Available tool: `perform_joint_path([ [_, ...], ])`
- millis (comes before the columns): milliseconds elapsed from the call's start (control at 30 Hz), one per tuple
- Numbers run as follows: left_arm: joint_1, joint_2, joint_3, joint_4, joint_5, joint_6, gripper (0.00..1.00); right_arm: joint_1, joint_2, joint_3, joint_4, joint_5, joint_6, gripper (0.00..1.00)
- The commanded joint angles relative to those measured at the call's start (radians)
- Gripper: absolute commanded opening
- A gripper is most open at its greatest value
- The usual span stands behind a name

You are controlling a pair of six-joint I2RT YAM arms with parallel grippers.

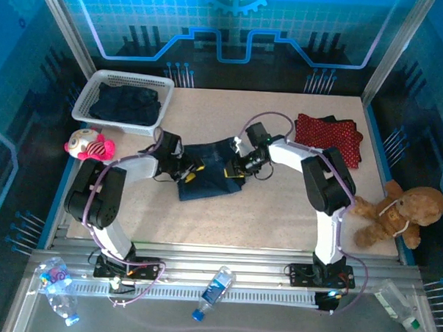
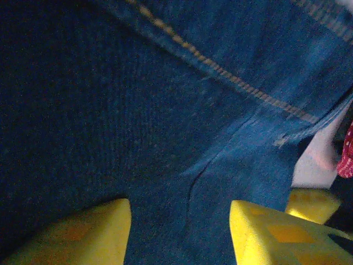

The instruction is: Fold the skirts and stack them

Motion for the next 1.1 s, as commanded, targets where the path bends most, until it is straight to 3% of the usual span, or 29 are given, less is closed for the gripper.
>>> perform_joint_path([
  [0,0.006,-0.027,0.106,-0.196,0.005,0.224,0.59,0.004,-0.133,-0.061,0.102,0.091,0.185,0.46],
  [67,0.006,-0.064,0.118,-0.205,0.003,0.228,0.66,-0.005,-0.14,-0.071,0.138,0.091,0.204,0.56],
  [133,0.007,-0.101,0.101,-0.184,-0.005,0.18,0.71,0.0,-0.109,-0.032,0.155,0.055,0.163,0.6],
  [267,0.009,-0.183,0.011,-0.09,-0.052,0.022,0.85,0.027,-0.014,0.097,0.121,0.067,0.059,0.61],
  [367,0.013,-0.254,-0.053,-0.063,-0.123,-0.053,0.97,0.042,0.092,0.225,0.061,0.152,0.0,0.61],
  [467,0.018,-0.3,-0.085,-0.054,-0.133,-0.067,0.99,0.045,0.17,0.305,0.051,0.172,-0.011,0.62],
  [600,0.017,-0.272,-0.085,0.007,-0.031,-0.069,0.99,0.06,0.258,0.435,-0.009,0.107,-0.043,0.61],
  [667,0.015,-0.236,-0.1,0.039,-0.019,-0.1,0.99,0.073,0.273,0.48,-0.033,0.079,-0.061,0.51],
  [733,0.016,-0.201,-0.129,0.025,-0.078,-0.135,0.99,0.084,0.264,0.507,-0.044,0.09,-0.075,0.28],
  [800,0.024,-0.161,-0.162,0.025,-0.131,-0.159,0.99,0.081,0.241,0.499,-0.014,0.106,-0.053,0.17],
  [933,0.043,-0.072,-0.199,0.075,-0.145,-0.165,0.99,0.054,0.291,0.517,-0.032,0.237,0.078,0.1],
  [1067,0.047,-0.015,-0.19,0.089,-0.132,-0.145,0.99,0.038,0.424,0.594,-0.108,0.297,0.121,0.14],
])
